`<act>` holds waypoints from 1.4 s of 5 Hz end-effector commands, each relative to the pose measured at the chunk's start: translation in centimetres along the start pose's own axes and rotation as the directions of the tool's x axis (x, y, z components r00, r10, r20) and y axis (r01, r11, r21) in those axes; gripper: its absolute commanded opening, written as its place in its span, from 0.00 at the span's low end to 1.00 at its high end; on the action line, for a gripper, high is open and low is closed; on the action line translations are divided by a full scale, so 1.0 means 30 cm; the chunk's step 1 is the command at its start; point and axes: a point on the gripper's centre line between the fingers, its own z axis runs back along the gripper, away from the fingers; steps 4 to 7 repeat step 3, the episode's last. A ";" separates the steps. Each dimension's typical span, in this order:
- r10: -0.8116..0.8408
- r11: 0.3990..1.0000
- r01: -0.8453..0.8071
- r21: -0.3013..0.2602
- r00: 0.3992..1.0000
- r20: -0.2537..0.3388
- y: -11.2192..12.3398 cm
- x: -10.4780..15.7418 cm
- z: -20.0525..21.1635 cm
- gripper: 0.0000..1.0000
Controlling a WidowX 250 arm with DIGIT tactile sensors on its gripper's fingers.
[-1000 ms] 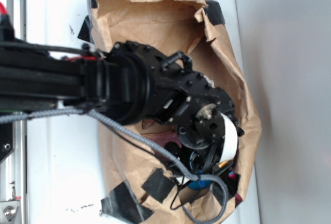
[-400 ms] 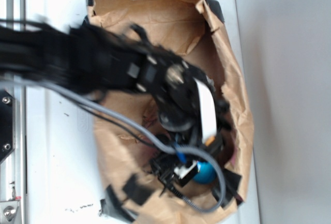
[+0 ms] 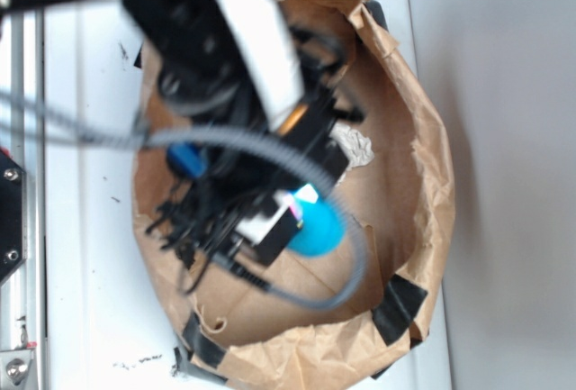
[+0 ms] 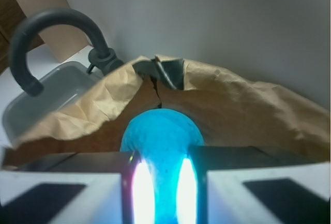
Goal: Grab the blue ball.
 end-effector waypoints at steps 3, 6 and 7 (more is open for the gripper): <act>0.464 0.832 -0.405 0.379 0.882 -0.077 0.037 0.036 0.177 0.00; 0.464 0.832 -0.405 0.379 0.882 -0.077 0.037 0.036 0.177 0.00; 0.464 0.832 -0.405 0.379 0.882 -0.077 0.037 0.036 0.177 0.00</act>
